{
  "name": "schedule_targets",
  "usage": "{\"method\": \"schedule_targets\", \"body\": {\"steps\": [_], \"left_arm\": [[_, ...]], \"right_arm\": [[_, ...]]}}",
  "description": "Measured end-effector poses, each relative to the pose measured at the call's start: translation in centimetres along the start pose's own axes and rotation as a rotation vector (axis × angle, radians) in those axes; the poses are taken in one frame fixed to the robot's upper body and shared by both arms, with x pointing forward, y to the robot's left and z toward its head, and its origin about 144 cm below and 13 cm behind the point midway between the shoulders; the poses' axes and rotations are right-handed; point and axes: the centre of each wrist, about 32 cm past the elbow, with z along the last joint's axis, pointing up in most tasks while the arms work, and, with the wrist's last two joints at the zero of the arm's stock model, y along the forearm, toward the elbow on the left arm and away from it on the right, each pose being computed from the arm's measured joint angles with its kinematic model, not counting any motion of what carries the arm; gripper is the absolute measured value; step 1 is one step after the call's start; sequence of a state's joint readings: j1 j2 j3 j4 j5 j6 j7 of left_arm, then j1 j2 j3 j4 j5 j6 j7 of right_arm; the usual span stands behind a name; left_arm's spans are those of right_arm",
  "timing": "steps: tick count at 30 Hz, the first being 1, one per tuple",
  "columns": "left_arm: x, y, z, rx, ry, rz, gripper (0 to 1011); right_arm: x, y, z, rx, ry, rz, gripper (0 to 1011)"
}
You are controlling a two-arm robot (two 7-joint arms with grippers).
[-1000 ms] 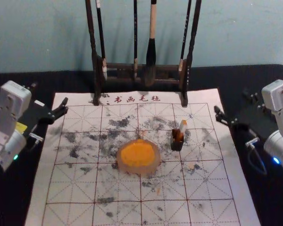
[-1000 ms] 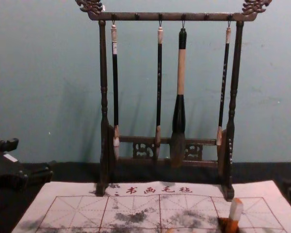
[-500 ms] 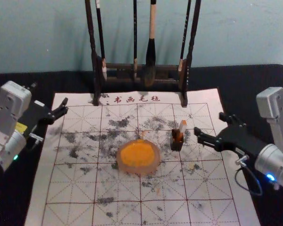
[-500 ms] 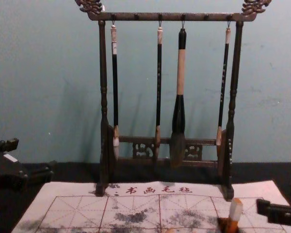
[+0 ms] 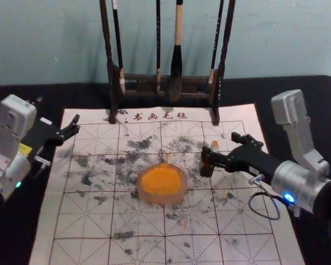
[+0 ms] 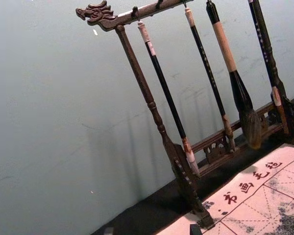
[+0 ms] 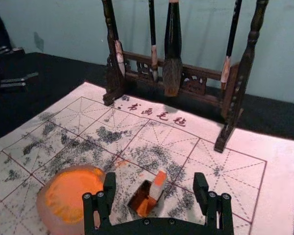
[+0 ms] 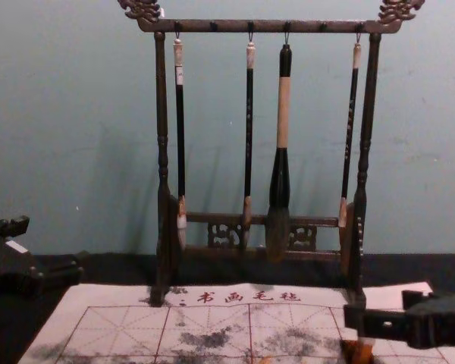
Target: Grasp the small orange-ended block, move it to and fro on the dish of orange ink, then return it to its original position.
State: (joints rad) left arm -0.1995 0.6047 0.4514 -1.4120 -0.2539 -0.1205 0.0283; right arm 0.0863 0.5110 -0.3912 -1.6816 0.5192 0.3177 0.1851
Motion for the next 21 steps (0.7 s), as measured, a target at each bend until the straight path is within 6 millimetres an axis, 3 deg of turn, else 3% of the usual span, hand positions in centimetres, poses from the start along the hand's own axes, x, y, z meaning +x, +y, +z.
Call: {"method": "schedule_targets", "body": {"steps": [11, 21], "left_arm": [[0.0, 0.0, 0.0, 0.0, 0.0, 0.0, 1001], [0.0, 0.0, 0.0, 0.0, 0.0, 0.0, 1001]], "right_arm": [[-1.0, 2.3, 0.9, -0.056, 0.055, -0.029, 1004], [-1.4, 2.7, 1.0, -0.076, 0.067, -0.063, 1004]]}}
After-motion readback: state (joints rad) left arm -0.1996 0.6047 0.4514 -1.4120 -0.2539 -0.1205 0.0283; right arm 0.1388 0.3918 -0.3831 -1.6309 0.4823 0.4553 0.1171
